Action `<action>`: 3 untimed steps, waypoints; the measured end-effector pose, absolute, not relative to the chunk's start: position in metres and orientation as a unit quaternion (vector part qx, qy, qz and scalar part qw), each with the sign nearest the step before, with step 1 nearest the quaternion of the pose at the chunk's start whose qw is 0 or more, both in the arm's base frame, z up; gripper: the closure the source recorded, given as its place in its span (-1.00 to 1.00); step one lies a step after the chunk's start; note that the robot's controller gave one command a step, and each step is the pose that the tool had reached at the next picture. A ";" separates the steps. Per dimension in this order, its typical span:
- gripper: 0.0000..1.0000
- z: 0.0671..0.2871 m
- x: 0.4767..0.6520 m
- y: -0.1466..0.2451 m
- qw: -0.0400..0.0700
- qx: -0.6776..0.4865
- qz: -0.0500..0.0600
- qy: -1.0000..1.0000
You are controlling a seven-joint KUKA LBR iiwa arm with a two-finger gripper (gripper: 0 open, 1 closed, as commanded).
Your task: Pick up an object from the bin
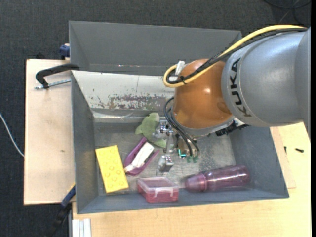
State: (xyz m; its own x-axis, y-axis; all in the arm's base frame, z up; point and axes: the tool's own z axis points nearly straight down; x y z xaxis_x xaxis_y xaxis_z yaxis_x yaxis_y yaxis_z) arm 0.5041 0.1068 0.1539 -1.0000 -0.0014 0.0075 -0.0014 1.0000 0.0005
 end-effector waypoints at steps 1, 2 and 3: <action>-1.00 0.158 0.506 0.106 0.000 0.000 -0.001 -1.000; -1.00 0.157 0.507 0.107 -0.001 0.000 -0.001 -1.000; -1.00 0.116 0.521 0.108 0.002 0.075 -0.001 -0.997</action>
Offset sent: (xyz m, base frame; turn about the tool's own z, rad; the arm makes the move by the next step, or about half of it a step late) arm 0.0315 0.0265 -0.0839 0.0139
